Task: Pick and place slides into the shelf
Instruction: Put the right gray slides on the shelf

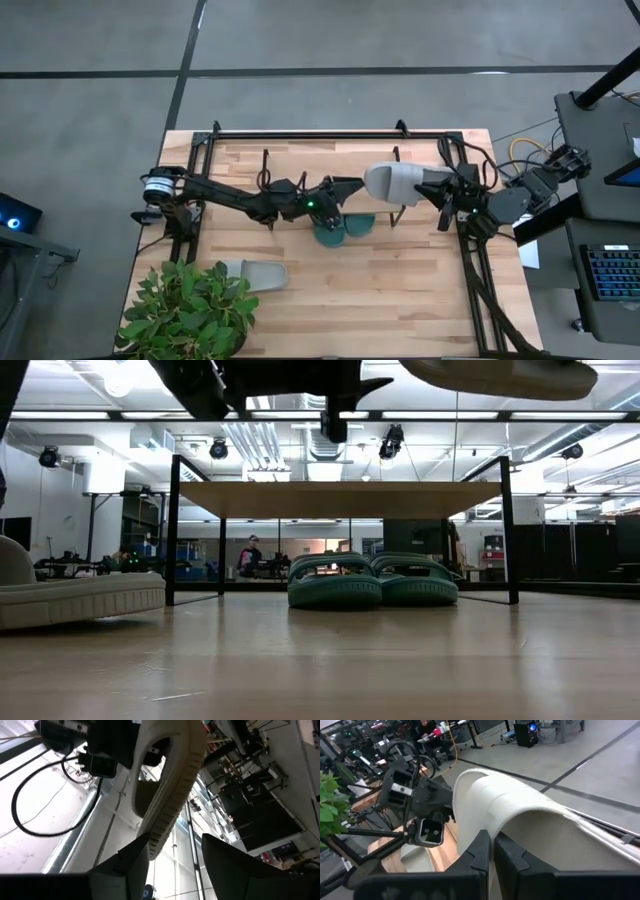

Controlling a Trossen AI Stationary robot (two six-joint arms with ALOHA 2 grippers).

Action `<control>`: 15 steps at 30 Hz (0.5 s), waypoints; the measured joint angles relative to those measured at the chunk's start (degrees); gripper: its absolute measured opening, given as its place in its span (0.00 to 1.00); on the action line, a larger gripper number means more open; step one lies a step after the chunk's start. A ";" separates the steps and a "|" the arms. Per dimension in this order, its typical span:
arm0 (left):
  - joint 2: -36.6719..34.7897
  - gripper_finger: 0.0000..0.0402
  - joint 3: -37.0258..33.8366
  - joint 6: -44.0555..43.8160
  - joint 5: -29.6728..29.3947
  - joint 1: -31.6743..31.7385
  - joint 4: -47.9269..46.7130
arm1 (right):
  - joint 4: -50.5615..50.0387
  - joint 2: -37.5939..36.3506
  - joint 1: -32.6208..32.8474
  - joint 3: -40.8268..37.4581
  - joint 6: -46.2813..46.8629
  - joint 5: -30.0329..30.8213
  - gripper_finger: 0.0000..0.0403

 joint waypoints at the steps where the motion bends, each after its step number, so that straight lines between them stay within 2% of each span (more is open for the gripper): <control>1: 0.04 0.41 0.00 0.01 0.29 -0.04 -0.01 | -0.43 -0.23 -0.31 0.00 0.40 -0.04 0.02; 15: 0.04 0.41 0.20 0.12 2.40 -0.28 -0.06 | -3.31 -1.96 -2.27 0.00 2.57 -0.84 0.02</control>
